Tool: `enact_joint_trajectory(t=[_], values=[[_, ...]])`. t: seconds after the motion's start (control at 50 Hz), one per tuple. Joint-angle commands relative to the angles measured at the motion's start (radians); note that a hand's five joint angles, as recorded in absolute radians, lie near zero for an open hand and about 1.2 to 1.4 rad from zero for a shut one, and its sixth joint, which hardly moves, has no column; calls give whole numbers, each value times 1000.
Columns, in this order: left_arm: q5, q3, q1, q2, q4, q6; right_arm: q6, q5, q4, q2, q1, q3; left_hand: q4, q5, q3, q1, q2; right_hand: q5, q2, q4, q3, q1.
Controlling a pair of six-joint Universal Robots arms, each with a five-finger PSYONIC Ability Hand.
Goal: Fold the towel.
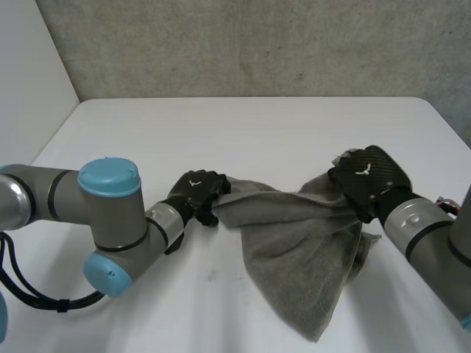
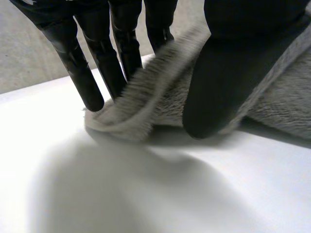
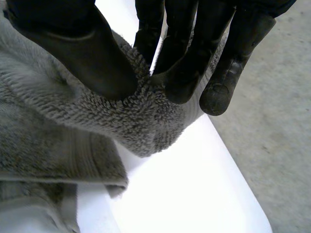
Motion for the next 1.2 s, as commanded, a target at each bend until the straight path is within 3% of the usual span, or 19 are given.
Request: enact_joint_trajectory(t=[0.02,0.08,0.16,0.24,0.34,0.4,0.42,0.48,0.54,0.58,0.6,0.62,0.64,0.74,0.8,1.0,1.14,1.18,1.2], values=[[-10,76,-21,-24,26,1,-5,-8,-28,-19,-72,-81,489,493,492,493,490,78,81,58,65,77],[-19,143,-33,-16,68,3,-1,-15,-51,-5,-74,-136,489,493,492,493,490,78,81,58,65,77],[-96,336,-38,14,124,-8,5,-36,-205,71,-65,-338,489,493,492,493,490,78,81,58,65,77],[-165,480,-38,54,148,-31,7,-7,-365,110,-54,-541,489,493,492,493,490,78,81,58,65,77],[-277,699,-36,87,187,-43,63,50,-431,119,-29,-656,489,493,492,493,490,78,81,58,65,77],[-328,709,-29,104,206,-43,123,123,-505,113,-35,-673,489,493,492,493,490,78,81,58,65,77],[-413,691,-17,140,239,-55,123,124,-505,113,-35,-673,489,493,492,493,490,78,81,58,65,77],[-485,581,39,201,273,-56,171,163,-554,100,-38,-640,489,493,492,493,490,78,81,58,65,77],[-466,511,50,219,272,-56,171,130,-484,79,-35,-563,489,493,492,493,490,78,81,58,65,77],[-376,317,57,263,257,-54,174,88,-415,79,-37,-520,489,493,492,493,490,78,81,58,65,77],[-375,316,57,263,257,-54,174,34,-345,90,-35,-470,489,493,492,493,490,78,81,58,65,77],[-316,172,57,293,255,-46,174,-22,-274,99,-34,-418,489,493,492,493,490,78,81,58,65,77],[-315,171,57,294,255,-46,174,-22,-273,99,-34,-417,489,493,492,493,490,78,81,58,65,77],[-190,-221,60,314,255,-39,163,-119,-71,218,-23,-232,489,493,492,493,490,78,81,58,65,77],[-182,-288,60,304,257,-25,160,-119,-39,277,-17,-180,489,493,492,493,490,78,81,58,65,77],[-191,-423,105,234,246,246,99,-111,1,312,-26,-144,489,493,492,493,490,78,81,58,65,77],[-193,-438,152,266,247,274,114,-99,18,275,-77,-104,489,493,492,493,490,78,81,58,65,77],[-191,-441,160,277,249,274,152,-99,6,271,-109,-80,489,493,492,493,490,-154,-151,-174,-167,-155],[-191,-441,165,281,250,273,153,-99,6,271,-109,-80,489,493,492,493,490,-155,-153,-175,-169,-156]])
